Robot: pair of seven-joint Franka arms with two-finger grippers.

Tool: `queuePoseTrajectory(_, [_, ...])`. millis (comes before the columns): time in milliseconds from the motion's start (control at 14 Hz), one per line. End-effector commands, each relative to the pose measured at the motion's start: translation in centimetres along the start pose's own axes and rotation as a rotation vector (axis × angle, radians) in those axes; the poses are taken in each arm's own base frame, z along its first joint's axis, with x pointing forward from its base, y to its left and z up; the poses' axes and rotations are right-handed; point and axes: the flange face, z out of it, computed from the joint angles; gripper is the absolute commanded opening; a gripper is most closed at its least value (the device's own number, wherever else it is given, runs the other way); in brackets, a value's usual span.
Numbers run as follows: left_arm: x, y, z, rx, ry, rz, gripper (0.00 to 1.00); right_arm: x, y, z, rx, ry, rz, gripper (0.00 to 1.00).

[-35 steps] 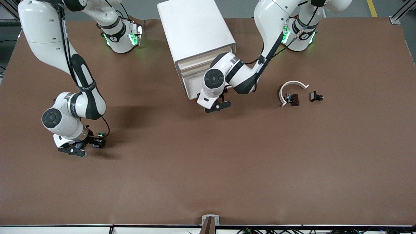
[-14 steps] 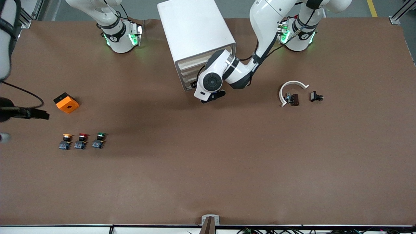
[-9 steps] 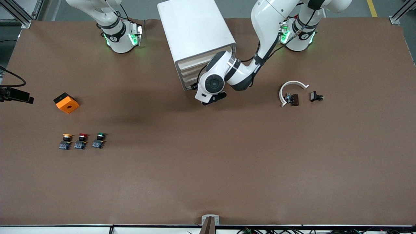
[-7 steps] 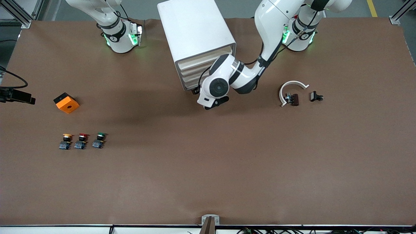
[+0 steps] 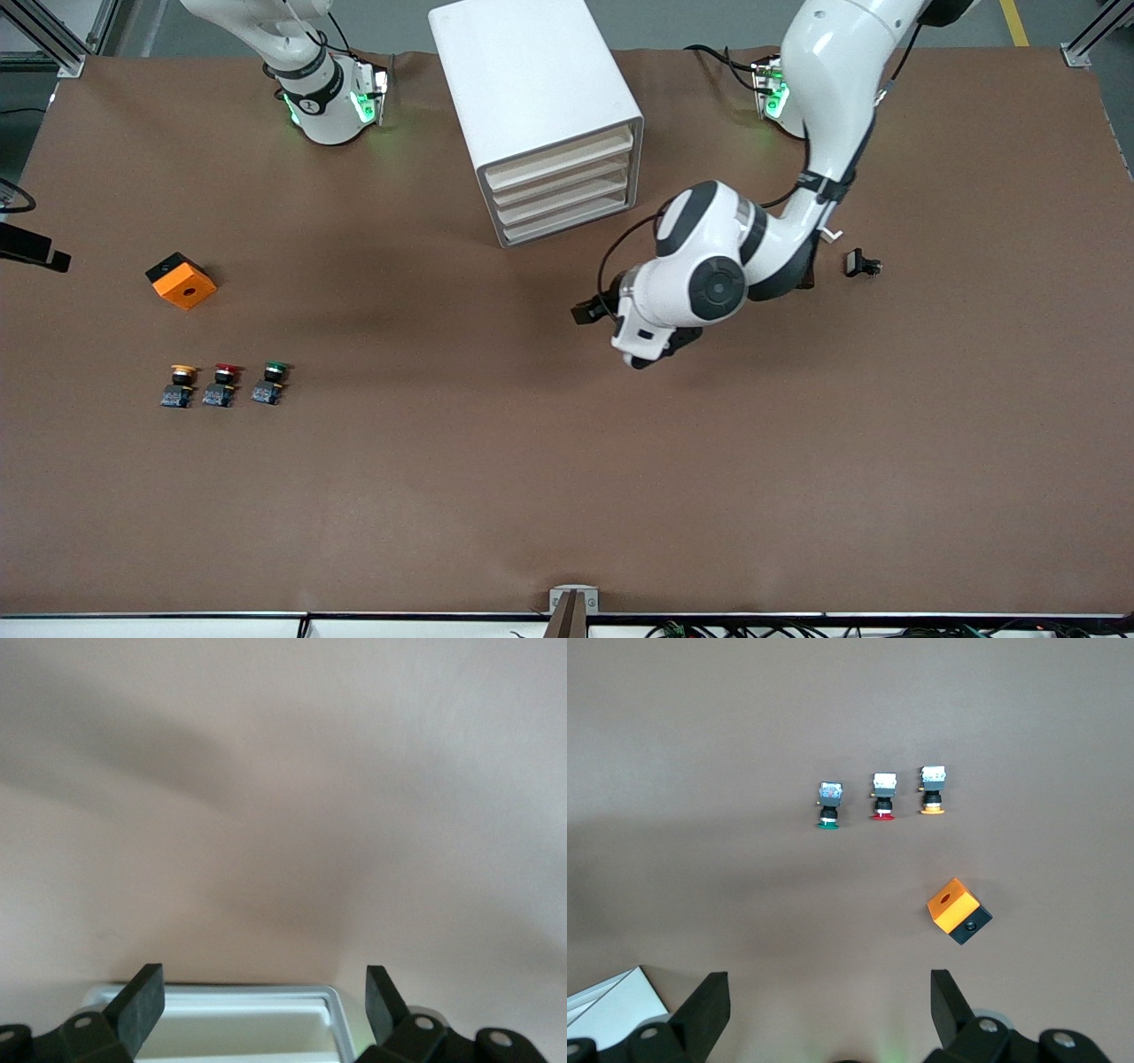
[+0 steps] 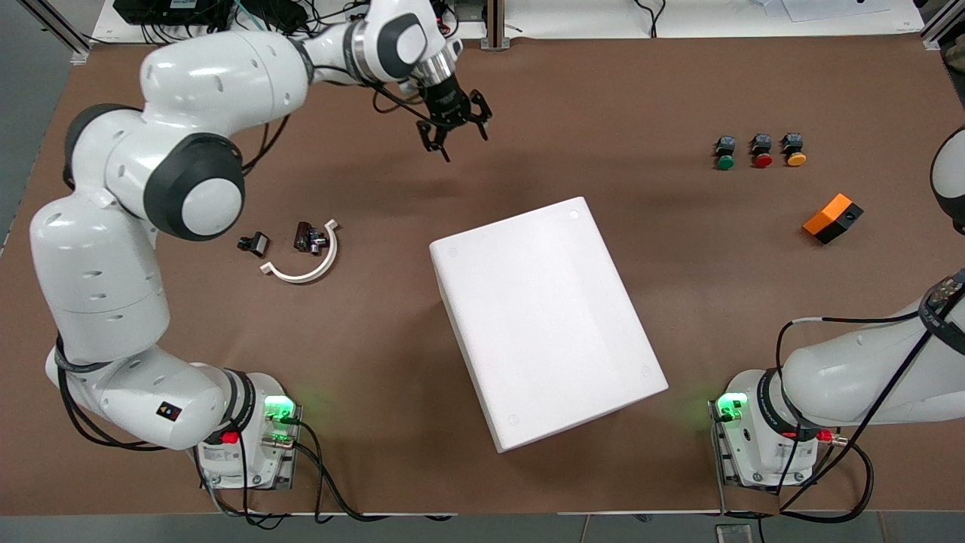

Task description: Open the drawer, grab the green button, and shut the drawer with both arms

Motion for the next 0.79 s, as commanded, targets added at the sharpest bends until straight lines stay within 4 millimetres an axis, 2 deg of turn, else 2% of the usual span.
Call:
queuePoseTrajectory(0, [-0.1,-1.7,-4.5,0.044,0.06,0.058,1.0,-2.8,2.2,-2.6,0.031,0.046,0.028,1.0])
queuePoseTrajectory(71, [0.3,-2.7,-6.8,0.035,0.068,0.077,1.0,-3.5,2.7,-2.9,0.034,0.056,0.029,1.0])
queuePoseTrajectory(143, [0.4,-3.6,-9.0,0.027,0.072,0.104,1.0,-4.7,3.5,-2.3,0.039,0.042,0.041,1.0])
queuePoseTrajectory(214, [0.6,-4.8,-11.1,0.028,0.076,0.124,1.0,-5.9,3.5,-2.3,0.033,0.037,0.037,1.0])
queuePoseTrajectory(429, [1.8,-9.4,-16.7,0.037,0.06,0.164,1.0,-6.6,0.9,-2.7,-0.024,0.034,0.001,1.0])
queuePoseTrajectory(714, [3.0,-16.5,-23.3,0.044,0.035,0.233,1.0,-8.6,0.8,-2.1,-0.011,0.058,-0.007,1.0])
